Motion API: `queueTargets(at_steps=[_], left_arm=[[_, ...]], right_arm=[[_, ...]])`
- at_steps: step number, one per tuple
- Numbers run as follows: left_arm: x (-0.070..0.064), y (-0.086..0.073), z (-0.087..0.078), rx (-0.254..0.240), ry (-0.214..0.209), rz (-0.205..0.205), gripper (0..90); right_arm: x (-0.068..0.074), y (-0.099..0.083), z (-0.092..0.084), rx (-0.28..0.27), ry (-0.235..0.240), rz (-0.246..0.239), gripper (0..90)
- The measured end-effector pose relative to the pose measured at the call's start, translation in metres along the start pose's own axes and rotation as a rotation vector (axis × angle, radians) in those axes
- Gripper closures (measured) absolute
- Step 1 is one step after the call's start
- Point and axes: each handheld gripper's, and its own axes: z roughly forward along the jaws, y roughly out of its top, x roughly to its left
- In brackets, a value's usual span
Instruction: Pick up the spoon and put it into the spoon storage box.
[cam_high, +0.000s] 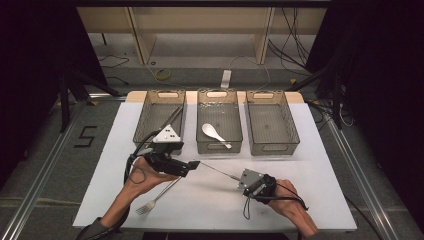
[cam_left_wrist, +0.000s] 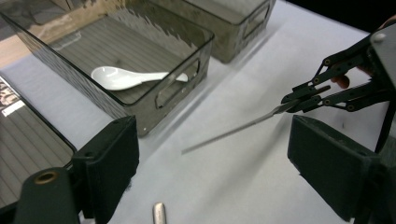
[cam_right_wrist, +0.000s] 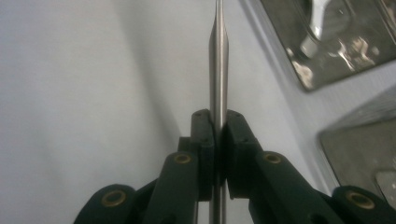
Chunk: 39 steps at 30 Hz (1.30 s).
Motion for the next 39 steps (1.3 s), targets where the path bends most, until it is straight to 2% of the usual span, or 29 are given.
queueTargets(at_steps=[3,5,10,12,15,18,22,25,33,39], left_arm=[[0.007,-0.01,0.001,0.003,0.013,-0.031,16.2],[0.011,-0.018,0.003,0.022,0.022,-0.05,15.8],[0.018,-0.035,0.008,0.065,0.037,-0.066,15.9],[0.02,-0.039,0.007,0.068,0.048,-0.076,15.9],[0.021,-0.044,0.006,0.066,0.043,-0.095,15.5],[0.021,-0.049,0.005,0.078,0.06,-0.085,15.2],[0.023,-0.054,0.001,0.065,0.06,-0.108,15.0],[0.025,-0.059,0.0,0.077,0.067,-0.11,15.0],[0.024,-0.064,-0.003,0.095,0.079,-0.094,15.1],[0.024,-0.068,-0.004,0.098,0.082,-0.101,15.1]], right_arm=[[-0.007,-0.006,-0.001,0.012,-0.013,0.042,84.3],[-0.012,-0.009,-0.003,0.0,-0.021,0.073,84.3],[-0.024,-0.012,-0.013,-0.03,-0.036,0.156,84.3],[-0.03,-0.013,-0.016,-0.044,-0.038,0.192,84.3],[-0.04,-0.016,-0.019,-0.058,-0.043,0.252,84.2],[-0.05,-0.018,-0.022,-0.069,-0.049,0.304,84.3],[-0.066,-0.019,-0.027,-0.089,-0.044,0.36,84.2],[-0.08,-0.017,-0.03,-0.109,-0.054,0.403,84.3],[-0.12,-0.005,-0.034,-0.139,-0.078,0.488,84.3],[-0.149,0.003,-0.029,-0.146,-0.093,0.551,84.3]])
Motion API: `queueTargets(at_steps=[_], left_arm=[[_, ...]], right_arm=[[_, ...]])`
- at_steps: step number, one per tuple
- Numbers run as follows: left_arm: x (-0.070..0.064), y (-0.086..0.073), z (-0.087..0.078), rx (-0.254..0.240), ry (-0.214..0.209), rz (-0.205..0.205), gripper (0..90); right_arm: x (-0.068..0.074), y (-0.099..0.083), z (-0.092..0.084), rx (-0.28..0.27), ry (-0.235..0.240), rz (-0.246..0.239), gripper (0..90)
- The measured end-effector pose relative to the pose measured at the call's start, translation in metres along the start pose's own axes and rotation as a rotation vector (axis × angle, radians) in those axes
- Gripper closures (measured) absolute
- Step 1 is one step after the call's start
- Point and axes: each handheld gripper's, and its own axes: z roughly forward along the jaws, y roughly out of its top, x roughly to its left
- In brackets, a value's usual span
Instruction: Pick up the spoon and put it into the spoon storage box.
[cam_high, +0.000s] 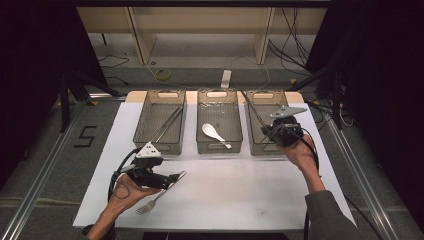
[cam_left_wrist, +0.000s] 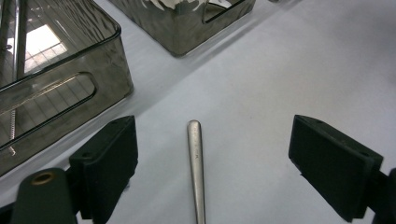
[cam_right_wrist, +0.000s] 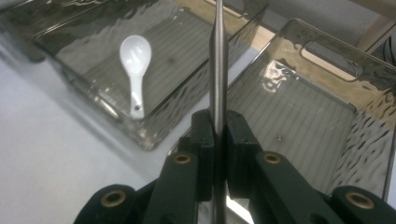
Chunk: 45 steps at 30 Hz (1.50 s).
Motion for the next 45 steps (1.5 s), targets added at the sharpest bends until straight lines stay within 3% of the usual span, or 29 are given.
queueTargets(at_steps=[5,11,23,34,45], left_arm=[[0.0,-0.003,-0.001,0.006,0.0,-0.008,15.1],[0.0,-0.007,-0.002,0.013,0.003,-0.011,15.1],[0.0,-0.01,-0.004,0.026,0.008,-0.025,15.4],[0.002,-0.013,-0.005,0.041,0.013,-0.04,15.4],[0.001,-0.013,-0.004,0.054,0.011,-0.03,15.7]], right_arm=[[-0.014,0.011,0.013,0.026,0.001,0.073,84.2],[-0.025,0.019,0.03,0.062,-0.022,0.127,84.2],[-0.039,0.012,0.052,0.147,-0.079,0.231,84.2],[-0.046,0.005,0.064,0.202,-0.114,0.296,84.1],[-0.044,0.0,0.076,0.259,-0.141,0.317,83.7]])
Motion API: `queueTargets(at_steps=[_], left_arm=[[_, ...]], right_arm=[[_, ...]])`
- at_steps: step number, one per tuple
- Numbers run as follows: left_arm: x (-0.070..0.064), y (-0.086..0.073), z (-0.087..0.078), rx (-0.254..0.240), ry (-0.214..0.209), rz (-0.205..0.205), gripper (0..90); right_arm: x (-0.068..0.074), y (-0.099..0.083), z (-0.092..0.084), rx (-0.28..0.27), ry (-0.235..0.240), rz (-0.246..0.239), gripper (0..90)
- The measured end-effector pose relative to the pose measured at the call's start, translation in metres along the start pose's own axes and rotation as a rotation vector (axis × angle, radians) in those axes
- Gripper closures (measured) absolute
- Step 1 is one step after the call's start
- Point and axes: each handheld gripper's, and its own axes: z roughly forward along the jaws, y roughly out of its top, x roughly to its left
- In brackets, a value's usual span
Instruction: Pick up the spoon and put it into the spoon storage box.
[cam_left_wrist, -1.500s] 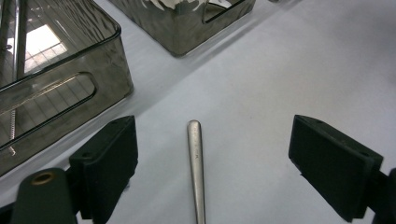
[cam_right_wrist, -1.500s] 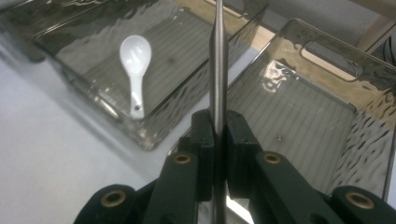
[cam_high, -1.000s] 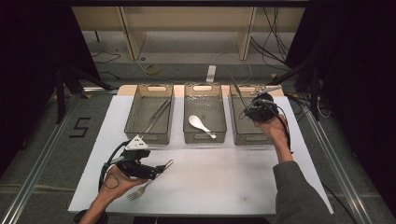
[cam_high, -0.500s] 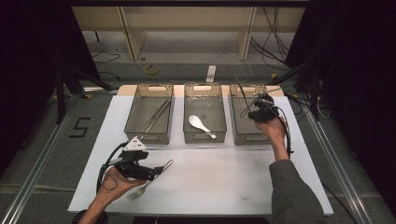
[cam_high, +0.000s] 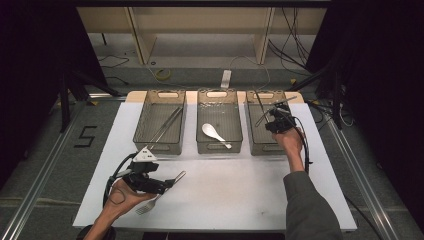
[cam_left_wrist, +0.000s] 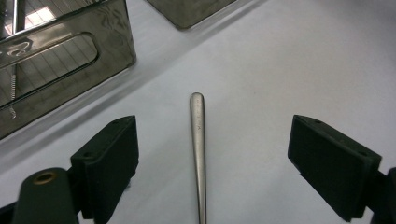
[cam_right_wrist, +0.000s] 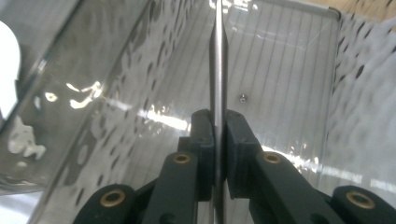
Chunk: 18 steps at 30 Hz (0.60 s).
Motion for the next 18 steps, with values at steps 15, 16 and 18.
queueTargets(at_steps=[15,16,18], left_arm=[[0.0,0.0,0.003,0.041,0.014,0.012,16.4],[0.001,0.0,0.003,0.052,0.017,0.015,16.5],[0.003,0.0,0.005,0.064,0.017,0.008,16.8]], right_arm=[[0.005,-0.004,-0.031,-0.11,0.133,-0.046,51.1],[0.005,-0.006,-0.036,-0.128,0.16,-0.055,48.6],[0.006,-0.011,-0.046,-0.169,0.19,-0.073,45.0]])
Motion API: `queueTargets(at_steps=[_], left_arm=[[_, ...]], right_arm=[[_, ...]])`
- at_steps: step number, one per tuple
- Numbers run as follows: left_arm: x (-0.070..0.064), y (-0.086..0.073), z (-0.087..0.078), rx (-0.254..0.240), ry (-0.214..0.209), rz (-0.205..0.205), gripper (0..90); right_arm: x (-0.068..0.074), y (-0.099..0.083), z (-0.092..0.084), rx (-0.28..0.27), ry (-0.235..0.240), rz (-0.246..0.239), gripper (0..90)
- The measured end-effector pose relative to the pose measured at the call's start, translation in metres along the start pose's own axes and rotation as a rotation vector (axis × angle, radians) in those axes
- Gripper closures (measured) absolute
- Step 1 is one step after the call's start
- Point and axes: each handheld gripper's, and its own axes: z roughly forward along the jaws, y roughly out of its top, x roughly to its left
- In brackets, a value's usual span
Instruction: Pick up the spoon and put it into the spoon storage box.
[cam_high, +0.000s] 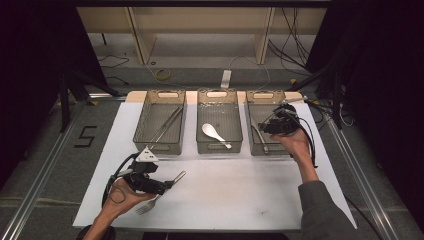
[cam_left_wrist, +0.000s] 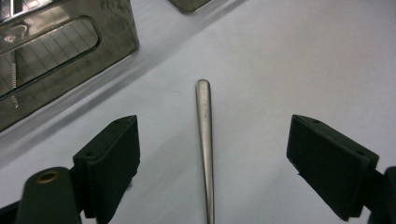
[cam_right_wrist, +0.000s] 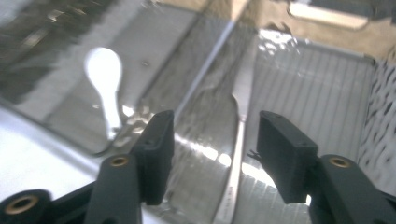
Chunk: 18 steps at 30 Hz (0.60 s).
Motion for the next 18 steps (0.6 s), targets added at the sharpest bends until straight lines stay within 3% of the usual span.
queueTargets(at_steps=[6,10,18], left_arm=[[0.001,0.001,0.001,0.027,0.003,0.0,18.9],[0.0,0.003,0.005,0.087,0.018,0.019,25.5],[-0.002,0.005,0.015,0.191,0.043,0.028,38.8]], right_arm=[[0.022,-0.022,-0.025,-0.074,0.082,-0.06,36.1],[0.033,-0.044,-0.034,-0.12,0.126,-0.101,35.6],[0.049,-0.081,-0.045,-0.182,0.177,-0.125,33.8]])
